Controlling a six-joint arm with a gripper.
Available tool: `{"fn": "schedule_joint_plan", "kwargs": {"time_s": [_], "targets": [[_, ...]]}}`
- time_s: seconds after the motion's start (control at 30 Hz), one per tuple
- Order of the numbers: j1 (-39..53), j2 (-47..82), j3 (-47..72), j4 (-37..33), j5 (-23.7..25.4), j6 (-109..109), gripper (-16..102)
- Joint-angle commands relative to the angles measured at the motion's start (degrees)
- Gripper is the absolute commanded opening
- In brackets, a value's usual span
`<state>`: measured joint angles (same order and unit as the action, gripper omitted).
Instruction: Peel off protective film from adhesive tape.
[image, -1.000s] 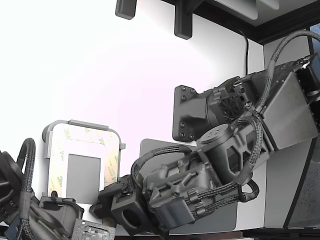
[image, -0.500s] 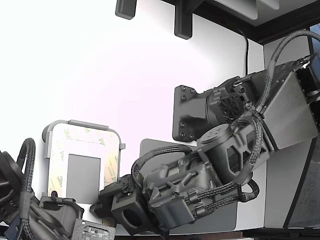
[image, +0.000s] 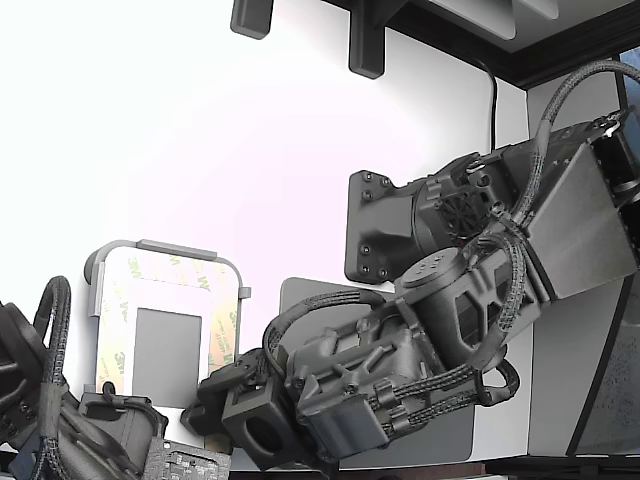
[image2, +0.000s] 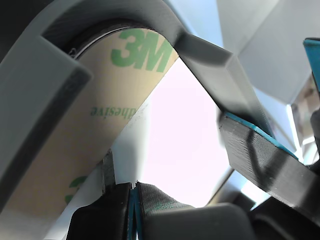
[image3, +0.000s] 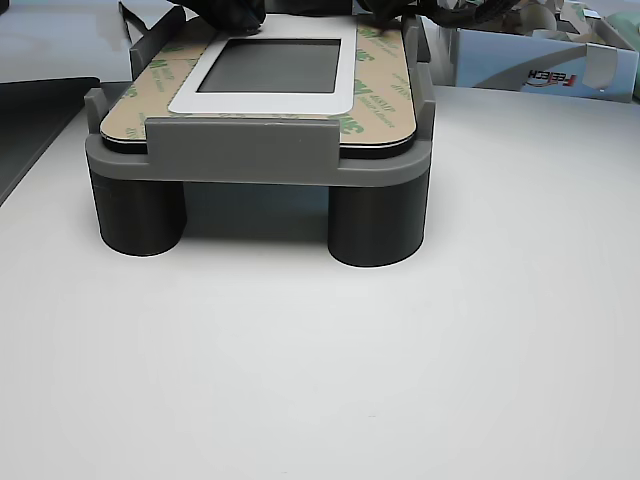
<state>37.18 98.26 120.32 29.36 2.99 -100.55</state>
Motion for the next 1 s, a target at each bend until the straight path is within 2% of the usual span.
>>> {"fn": "schedule_joint_plan", "kwargs": {"time_s": [0.0,0.97], "targets": [[-0.4,1.3,-1.9,-0.4,-0.1,0.2,-11],[-0.4,0.3,-1.6,-1.8,-0.6,-0.6,-11]]}}
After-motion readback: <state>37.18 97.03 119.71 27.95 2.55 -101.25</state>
